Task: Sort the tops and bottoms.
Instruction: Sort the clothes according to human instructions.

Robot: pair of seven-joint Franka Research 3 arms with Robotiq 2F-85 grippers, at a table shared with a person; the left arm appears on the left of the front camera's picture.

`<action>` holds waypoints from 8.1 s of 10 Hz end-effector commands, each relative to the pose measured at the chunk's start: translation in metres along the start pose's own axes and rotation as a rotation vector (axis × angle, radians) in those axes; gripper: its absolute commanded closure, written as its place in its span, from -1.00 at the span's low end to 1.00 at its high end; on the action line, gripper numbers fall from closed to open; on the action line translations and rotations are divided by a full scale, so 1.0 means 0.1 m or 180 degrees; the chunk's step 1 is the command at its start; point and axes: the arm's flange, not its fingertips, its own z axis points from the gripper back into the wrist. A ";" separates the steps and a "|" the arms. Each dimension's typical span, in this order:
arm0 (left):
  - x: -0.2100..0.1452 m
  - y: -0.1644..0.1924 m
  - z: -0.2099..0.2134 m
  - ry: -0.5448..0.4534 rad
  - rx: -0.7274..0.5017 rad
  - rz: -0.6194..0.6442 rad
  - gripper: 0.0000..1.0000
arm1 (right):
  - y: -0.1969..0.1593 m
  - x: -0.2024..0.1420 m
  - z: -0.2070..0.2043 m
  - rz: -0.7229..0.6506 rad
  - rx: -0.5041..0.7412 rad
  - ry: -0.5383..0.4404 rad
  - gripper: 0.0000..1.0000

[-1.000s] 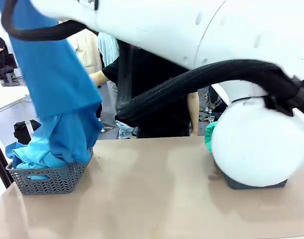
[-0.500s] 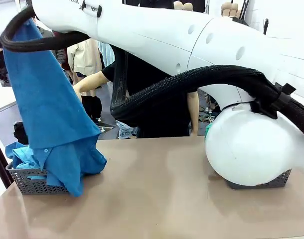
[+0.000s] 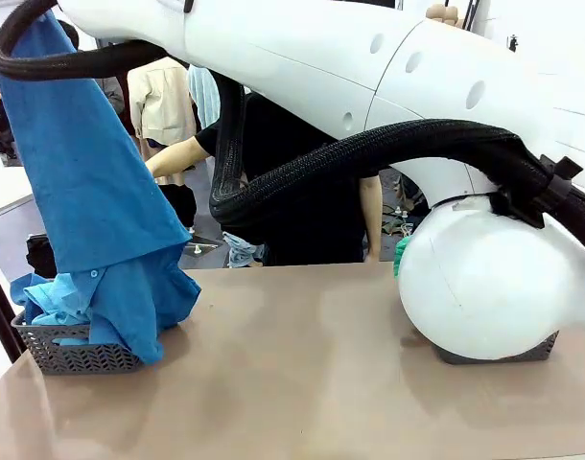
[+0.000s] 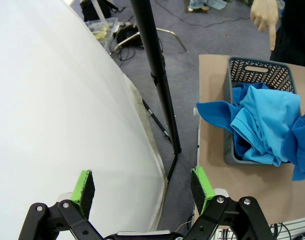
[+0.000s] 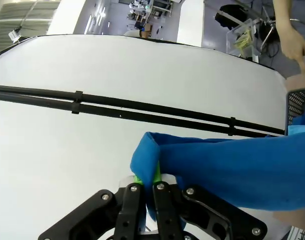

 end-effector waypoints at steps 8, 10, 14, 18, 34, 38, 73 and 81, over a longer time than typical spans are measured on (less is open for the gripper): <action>-0.02 0.01 -0.01 -0.0018 -0.0034 -0.0037 -1.00 | 0.32 0.59 -1.85 -0.2088 0.0979 -0.1331 1.00; -0.02 0.01 -0.01 -0.0018 -0.0034 -0.0037 -1.00 | 0.28 0.61 -2.29 -0.2377 0.0880 -0.1297 1.00; -0.02 0.01 -0.01 -0.0018 -0.0034 -0.0037 -1.00 | -0.54 0.48 -3.01 -0.2512 -0.0704 -0.0802 1.00; -0.02 0.01 -0.01 -0.0018 -0.0034 -0.0037 -1.00 | -1.76 -0.38 -1.21 -0.2478 -0.1048 -0.0875 1.00; -0.02 0.01 -0.01 -0.0018 -0.0034 -0.0037 -1.00 | -2.73 -0.08 -3.43 -0.2630 -0.3083 -0.0194 1.00; -0.02 0.01 -0.01 -0.0018 -0.0034 -0.0037 -1.00 | -3.11 -0.11 -3.84 -0.2623 -0.3180 -0.0037 1.00; 0.18 -1.10 0.28 0.0106 -0.0412 -0.0768 -1.00 | -2.90 0.13 0.87 0.3219 -0.4486 0.1712 -0.60; 0.18 -2.08 0.25 0.0169 -0.0493 -0.1300 -1.00 | -2.13 0.80 -0.05 0.2912 -0.4373 0.1526 -0.60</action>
